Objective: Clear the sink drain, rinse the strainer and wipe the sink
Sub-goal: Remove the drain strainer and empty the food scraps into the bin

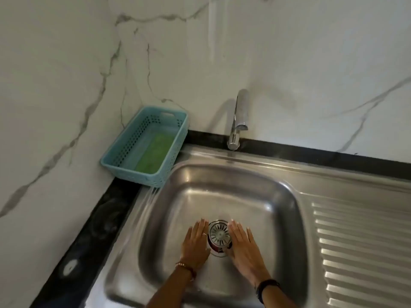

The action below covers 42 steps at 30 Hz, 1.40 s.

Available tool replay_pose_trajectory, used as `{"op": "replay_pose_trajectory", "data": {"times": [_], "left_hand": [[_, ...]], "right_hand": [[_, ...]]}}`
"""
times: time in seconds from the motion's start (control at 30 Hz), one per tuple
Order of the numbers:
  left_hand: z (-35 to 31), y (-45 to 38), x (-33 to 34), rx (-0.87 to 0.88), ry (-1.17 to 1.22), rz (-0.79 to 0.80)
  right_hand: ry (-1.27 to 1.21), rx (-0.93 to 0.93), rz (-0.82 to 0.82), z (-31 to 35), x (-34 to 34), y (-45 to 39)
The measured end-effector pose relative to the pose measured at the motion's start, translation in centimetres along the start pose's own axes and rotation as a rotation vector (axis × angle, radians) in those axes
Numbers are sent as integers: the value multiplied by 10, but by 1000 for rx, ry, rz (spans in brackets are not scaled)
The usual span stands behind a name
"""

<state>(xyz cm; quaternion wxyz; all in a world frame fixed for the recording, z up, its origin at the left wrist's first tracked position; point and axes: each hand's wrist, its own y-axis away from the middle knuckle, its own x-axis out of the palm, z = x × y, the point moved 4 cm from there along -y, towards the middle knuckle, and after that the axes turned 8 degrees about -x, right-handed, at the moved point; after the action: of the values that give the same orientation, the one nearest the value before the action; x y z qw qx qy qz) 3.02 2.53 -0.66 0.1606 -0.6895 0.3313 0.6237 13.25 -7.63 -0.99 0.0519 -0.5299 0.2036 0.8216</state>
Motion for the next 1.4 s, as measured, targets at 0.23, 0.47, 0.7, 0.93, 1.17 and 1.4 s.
{"op": "replay_pose_trajectory", "data": {"times": [0.23, 0.47, 0.7, 0.93, 1.17, 1.4], "left_hand": [[5, -24, 46, -201, 173, 242], [6, -28, 60, -576, 695, 206], [7, -30, 62, -815, 1047, 262], [8, -19, 32, -925, 1416, 410], [-15, -9, -16, -685, 1656, 600], [-84, -12, -54, -389, 1641, 566]], "right_hand": [[-409, 341, -145, -19, 31, -19], [-420, 498, -225, -28, 34, -44], [-484, 552, -328, -28, 22, -38], [-813, 411, -609, -15, -14, -14], [-1049, 145, -724, -3, -55, 28], [-1330, 167, -839, -38, -101, 72]]}}
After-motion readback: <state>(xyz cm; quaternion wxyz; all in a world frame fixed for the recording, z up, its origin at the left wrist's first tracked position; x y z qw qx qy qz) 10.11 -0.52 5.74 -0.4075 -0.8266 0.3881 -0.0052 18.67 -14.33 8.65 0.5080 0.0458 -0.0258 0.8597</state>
